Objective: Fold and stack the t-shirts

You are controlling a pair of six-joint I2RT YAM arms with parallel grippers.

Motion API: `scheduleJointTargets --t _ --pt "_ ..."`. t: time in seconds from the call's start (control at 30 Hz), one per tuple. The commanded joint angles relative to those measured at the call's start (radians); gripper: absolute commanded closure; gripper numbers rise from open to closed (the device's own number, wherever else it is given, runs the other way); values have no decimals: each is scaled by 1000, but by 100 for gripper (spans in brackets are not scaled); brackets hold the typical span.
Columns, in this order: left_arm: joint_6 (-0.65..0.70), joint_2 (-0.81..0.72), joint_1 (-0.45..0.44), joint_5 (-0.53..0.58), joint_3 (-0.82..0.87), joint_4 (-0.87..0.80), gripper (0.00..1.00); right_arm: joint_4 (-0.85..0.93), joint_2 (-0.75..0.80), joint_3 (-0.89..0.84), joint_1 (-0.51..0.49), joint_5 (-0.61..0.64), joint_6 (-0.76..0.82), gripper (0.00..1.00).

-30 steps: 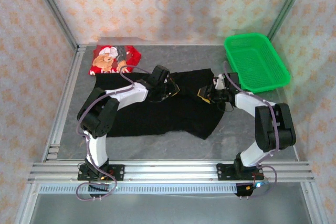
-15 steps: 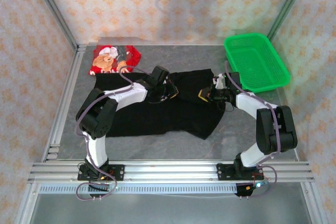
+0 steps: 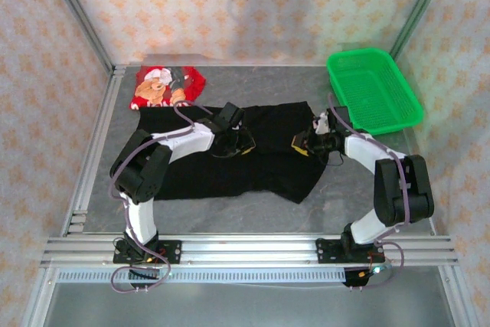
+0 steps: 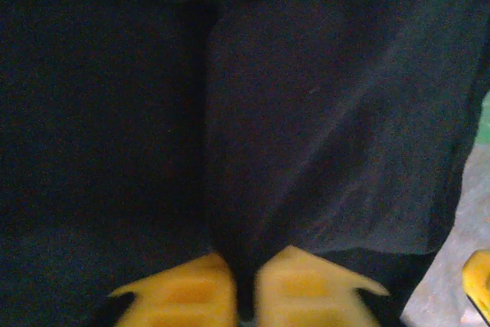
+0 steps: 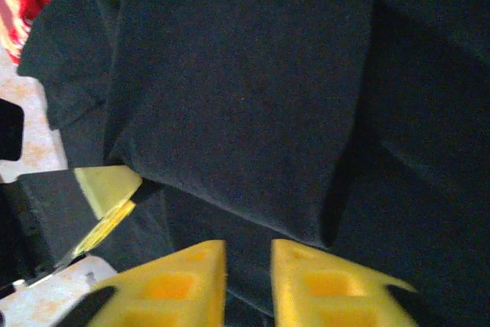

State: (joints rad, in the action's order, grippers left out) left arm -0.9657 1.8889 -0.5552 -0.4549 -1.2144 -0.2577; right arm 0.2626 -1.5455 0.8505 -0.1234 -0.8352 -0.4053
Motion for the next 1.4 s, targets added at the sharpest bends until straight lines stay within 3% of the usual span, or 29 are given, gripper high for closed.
scheduleJointTargets --t 0.0,0.17,0.3,0.53,0.7,1.0,1.27,1.37 --pt "35 4 -6 43 -14 -79 59 81 10 36 4 97 30 66" --pt "90 -91 3 113 -54 -107 45 40 36 -4 4 80 30 61" --pt "133 -147 18 150 -72 -100 41 14 33 -27 3 88 46 60" --pt "134 -242 91 147 29 12 39 -129 5 -66 -16 53 55 58" --pt "166 -331 152 182 80 3 38 -217 -12 -86 -39 25 51 56" --pt "195 -445 238 227 157 -54 38 -206 -39 -83 -73 14 73 56" --pt "203 -537 284 245 231 -90 38 -89 85 -100 -74 190 129 52" --pt "215 -573 290 252 256 -89 38 -60 93 -99 -76 184 141 51"
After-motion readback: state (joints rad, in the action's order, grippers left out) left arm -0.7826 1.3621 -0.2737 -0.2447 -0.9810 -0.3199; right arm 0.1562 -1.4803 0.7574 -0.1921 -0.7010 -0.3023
